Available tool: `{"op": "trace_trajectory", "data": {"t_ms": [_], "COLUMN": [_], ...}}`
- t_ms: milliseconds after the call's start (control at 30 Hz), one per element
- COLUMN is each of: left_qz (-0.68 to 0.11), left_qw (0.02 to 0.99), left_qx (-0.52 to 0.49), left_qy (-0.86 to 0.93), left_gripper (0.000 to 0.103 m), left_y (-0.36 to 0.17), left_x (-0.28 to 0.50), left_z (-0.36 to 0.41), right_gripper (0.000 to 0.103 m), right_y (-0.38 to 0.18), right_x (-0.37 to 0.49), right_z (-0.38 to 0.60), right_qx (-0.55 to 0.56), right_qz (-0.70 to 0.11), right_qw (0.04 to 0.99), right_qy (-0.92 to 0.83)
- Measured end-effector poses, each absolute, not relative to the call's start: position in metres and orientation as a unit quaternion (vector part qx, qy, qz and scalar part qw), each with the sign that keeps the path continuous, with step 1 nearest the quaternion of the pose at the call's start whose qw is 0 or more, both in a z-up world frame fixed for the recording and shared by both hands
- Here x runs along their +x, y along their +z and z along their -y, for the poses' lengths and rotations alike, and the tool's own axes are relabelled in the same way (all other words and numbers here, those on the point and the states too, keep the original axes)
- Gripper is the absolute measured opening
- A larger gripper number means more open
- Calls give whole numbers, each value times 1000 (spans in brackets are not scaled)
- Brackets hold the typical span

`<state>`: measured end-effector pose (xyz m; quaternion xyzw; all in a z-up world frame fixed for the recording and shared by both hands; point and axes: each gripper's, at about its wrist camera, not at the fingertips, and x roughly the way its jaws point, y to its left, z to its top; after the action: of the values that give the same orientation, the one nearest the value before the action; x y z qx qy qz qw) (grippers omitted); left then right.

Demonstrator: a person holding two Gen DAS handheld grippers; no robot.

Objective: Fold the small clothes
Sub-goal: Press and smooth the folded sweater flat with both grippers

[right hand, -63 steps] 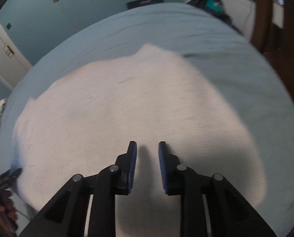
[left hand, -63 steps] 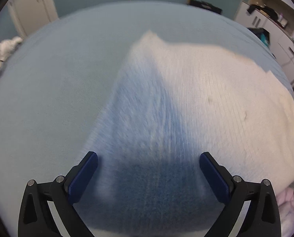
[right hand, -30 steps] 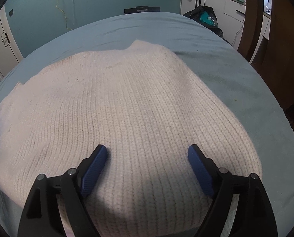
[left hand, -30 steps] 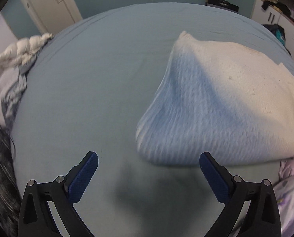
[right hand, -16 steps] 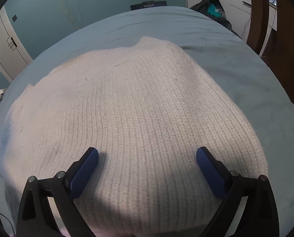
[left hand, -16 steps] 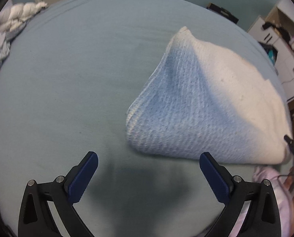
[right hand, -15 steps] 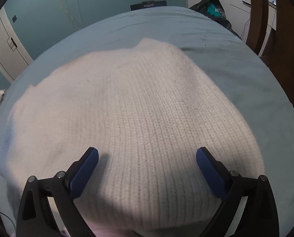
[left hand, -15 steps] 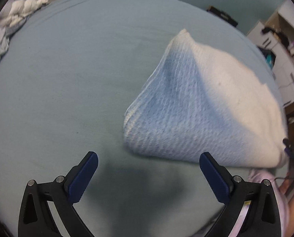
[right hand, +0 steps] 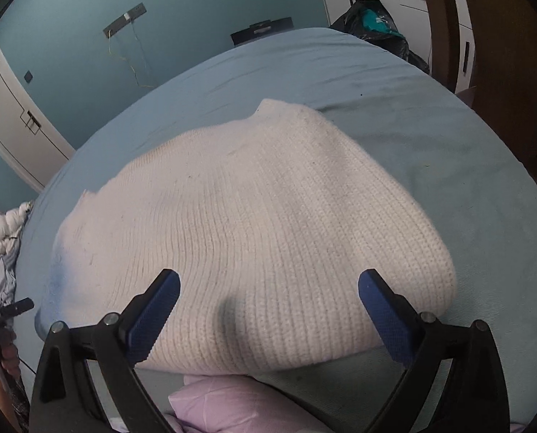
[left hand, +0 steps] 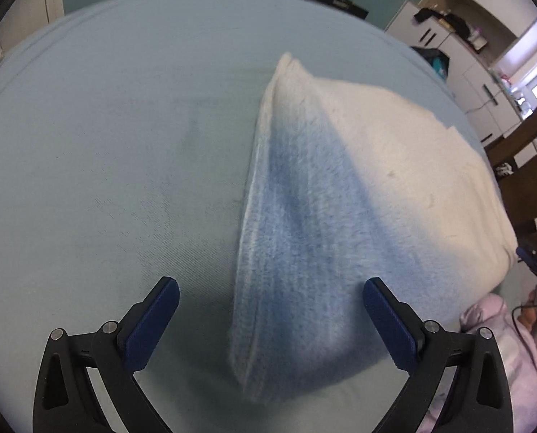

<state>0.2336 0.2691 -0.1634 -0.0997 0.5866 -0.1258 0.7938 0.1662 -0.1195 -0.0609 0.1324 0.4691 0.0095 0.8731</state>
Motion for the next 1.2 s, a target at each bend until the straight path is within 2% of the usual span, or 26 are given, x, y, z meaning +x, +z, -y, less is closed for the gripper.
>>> {"op": "trace_trajectory", "data": {"t_ms": [33, 100, 133, 167, 200, 367, 433, 467, 533, 633, 733, 767, 833, 867, 900, 967, 1033, 1133, 1200], "left_qz": [-594, -605, -601, -591, -582, -557, -572, -583, -581, -573, -569, -561, -533, -504, -480, -448, -462, -508, -565], "left_qw": [784, 762, 756, 757, 762, 767, 766, 770, 767, 760, 771, 782, 816, 841, 858, 884, 883, 861, 825], "left_qx": [-114, -164, -194, -217, -227, -295, -279, -252, -271, -306, -285, -270, -222, -189, -167, -120, -82, -25, 6], "left_qy": [-137, -164, -172, -173, -168, -124, -92, -57, -34, -12, -2, 2, 33, 60, 70, 48, 2, -29, -12], "left_gripper": [94, 41, 34, 20, 12, 10, 10, 11, 11, 12, 17, 26, 62, 99, 103, 103, 103, 103, 103], "left_y": [-171, -188, -189, -188, -185, -169, -183, -193, -204, -206, -177, -162, -129, -110, -99, -84, -88, -124, -169], "left_x": [236, 242, 241, 241, 241, 225, 231, 233, 232, 231, 229, 230, 231, 228, 225, 222, 227, 239, 248], "left_z": [-269, -271, -275, -281, -287, -318, -311, -305, -303, -300, -290, -287, -278, -266, -257, -231, -201, -155, -138], "right_gripper": [98, 98, 98, 98, 98, 98, 98, 98, 98, 98, 98, 98, 98, 98, 98, 98, 98, 98, 100], "right_y": [-60, -60, -60, -60, -59, -39, -33, -34, -43, -61, -78, -74, -61, -54, -50, -47, -54, -81, -96], "right_x": [167, 166, 165, 164, 162, 150, 148, 150, 155, 160, 166, 165, 163, 162, 162, 165, 169, 177, 181], "right_z": [118, 116, 116, 115, 114, 104, 98, 96, 93, 94, 100, 102, 107, 108, 109, 109, 108, 109, 111], "right_qx": [127, 123, 122, 121, 117, 92, 81, 75, 63, 49, 59, 66, 74, 71, 66, 54, 54, 55, 56], "right_qz": [-468, -464, -462, -460, -457, -406, -391, -397, -422, -459, -498, -491, -470, -458, -450, -449, -463, -515, -533], "right_qw": [875, 877, 879, 880, 882, 909, 916, 914, 904, 887, 865, 869, 879, 886, 891, 892, 885, 855, 844], "right_qy": [8, 8, 8, 7, 6, 20, 28, 26, 19, 0, -7, -5, -3, -4, -7, -11, -6, -14, -13]}}
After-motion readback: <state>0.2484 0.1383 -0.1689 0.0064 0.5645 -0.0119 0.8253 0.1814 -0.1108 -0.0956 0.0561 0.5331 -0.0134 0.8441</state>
